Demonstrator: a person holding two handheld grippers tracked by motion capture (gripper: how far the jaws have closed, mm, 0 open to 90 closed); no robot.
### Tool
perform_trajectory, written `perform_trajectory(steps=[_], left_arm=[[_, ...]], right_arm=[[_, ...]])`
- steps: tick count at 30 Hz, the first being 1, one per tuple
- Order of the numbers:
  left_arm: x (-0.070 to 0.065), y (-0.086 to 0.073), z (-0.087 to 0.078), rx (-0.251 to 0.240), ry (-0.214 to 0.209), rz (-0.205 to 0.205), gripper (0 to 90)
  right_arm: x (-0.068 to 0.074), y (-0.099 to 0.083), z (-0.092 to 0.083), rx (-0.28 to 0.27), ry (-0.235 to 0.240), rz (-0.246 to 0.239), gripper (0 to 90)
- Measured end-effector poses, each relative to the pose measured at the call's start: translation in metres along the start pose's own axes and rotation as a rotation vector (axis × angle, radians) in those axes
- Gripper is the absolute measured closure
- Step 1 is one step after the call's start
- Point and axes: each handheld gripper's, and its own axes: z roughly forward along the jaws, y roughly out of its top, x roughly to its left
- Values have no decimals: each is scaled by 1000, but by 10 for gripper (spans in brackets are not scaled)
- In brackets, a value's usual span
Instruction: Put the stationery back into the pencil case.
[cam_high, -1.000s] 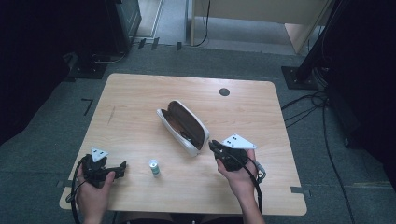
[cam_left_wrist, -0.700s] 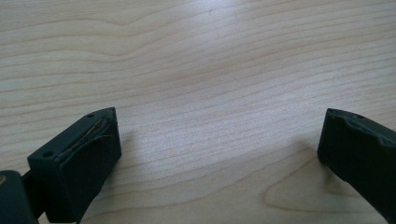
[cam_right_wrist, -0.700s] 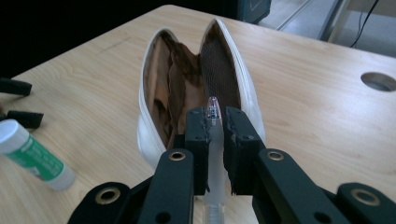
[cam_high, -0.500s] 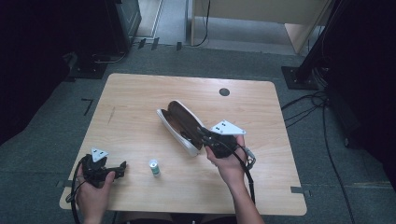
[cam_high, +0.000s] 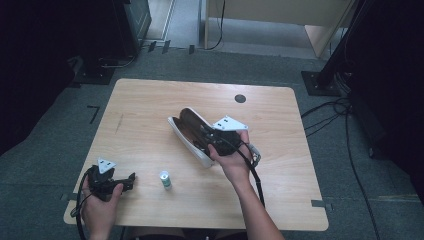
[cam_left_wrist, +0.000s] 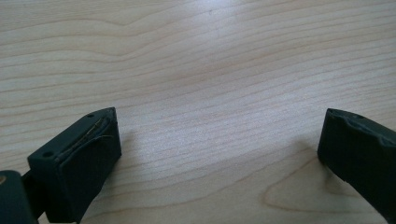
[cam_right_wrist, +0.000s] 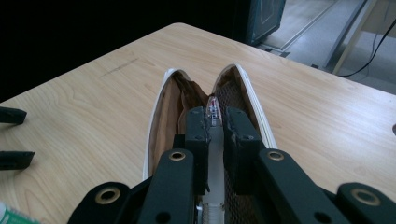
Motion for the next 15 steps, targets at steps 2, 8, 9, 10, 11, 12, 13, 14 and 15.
perform_trajectory(steps=[2,8,9,10,11,12,13,14,15], left_arm=[[0,0,0,0,0,-1,0],[0,0,0,2,0,2,0],[0,0,0,1,0,1,0],[0,0,0,1,0,2,0],[0,0,0,0,0,1,0],[0,0,0,0,0,0,0],[0,0,0,0,0,1,0],[0,0,0,1,0,-1,0],[0,0,0,0,0,-1,0]], right_arm=[[0,4,5,1,2,-1,809],[1,14,18,-14,-1,-20,809],[1,16,20,-14,1,-21,809],[2,17,22,-17,1,-25,809],[2,19,24,-17,0,-29,809],[3,20,27,-16,-2,-31,809],[3,21,29,-18,-1,-38,809],[3,22,31,-18,-4,-42,809],[3,22,34,-17,-5,-47,809]])
